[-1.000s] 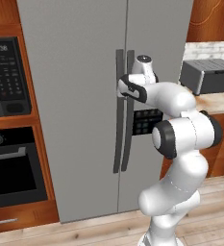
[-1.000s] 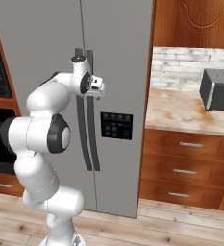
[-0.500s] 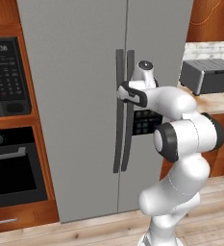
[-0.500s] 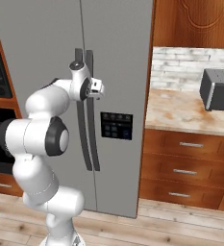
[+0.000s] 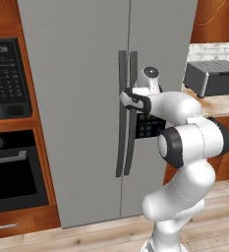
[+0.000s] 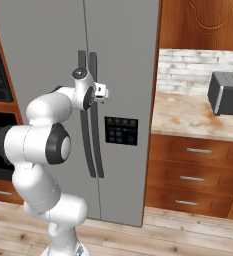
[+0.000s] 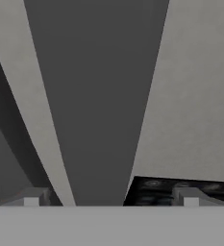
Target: There is a bowl on the dining counter. Grab a lemon wedge from the fridge and place it in the bowl. Then get the liquor bottle and glass cup from the cabinet and place them next to the bowl.
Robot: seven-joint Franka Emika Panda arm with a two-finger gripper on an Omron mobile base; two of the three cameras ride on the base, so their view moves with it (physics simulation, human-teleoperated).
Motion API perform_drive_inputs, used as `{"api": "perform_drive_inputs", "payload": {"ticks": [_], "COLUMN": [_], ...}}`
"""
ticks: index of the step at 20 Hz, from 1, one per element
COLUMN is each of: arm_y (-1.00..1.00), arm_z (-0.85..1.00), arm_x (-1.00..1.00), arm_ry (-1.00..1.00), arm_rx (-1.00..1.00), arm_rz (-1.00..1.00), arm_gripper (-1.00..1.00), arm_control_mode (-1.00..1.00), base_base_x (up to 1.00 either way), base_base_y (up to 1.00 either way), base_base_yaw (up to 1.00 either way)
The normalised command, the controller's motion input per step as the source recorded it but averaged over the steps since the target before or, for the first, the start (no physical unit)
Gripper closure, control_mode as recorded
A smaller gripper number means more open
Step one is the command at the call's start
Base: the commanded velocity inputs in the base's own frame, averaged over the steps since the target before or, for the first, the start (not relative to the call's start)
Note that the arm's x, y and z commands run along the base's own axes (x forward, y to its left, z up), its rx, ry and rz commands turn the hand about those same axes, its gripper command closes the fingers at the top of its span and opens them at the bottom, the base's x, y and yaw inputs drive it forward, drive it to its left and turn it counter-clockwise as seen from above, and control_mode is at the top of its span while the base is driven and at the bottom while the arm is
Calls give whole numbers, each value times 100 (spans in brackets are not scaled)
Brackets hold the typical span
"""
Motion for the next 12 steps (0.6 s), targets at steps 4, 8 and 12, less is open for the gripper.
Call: {"api": "perform_drive_inputs", "payload": {"ticks": [4,8,12], "arm_y": [0,0,0], "arm_z": [-7,-2,-18], "arm_x": [30,17,31], "arm_ry": [0,-3,-4], "arm_rx": [0,0,0], "arm_rz": [0,0,0], "arm_gripper": [-100,-100,100], "arm_control_mode": [-100,-100,-100], "base_base_x": [0,0,0], "base_base_y": [0,0,0], "base_base_yaw": [0,0,0]}}
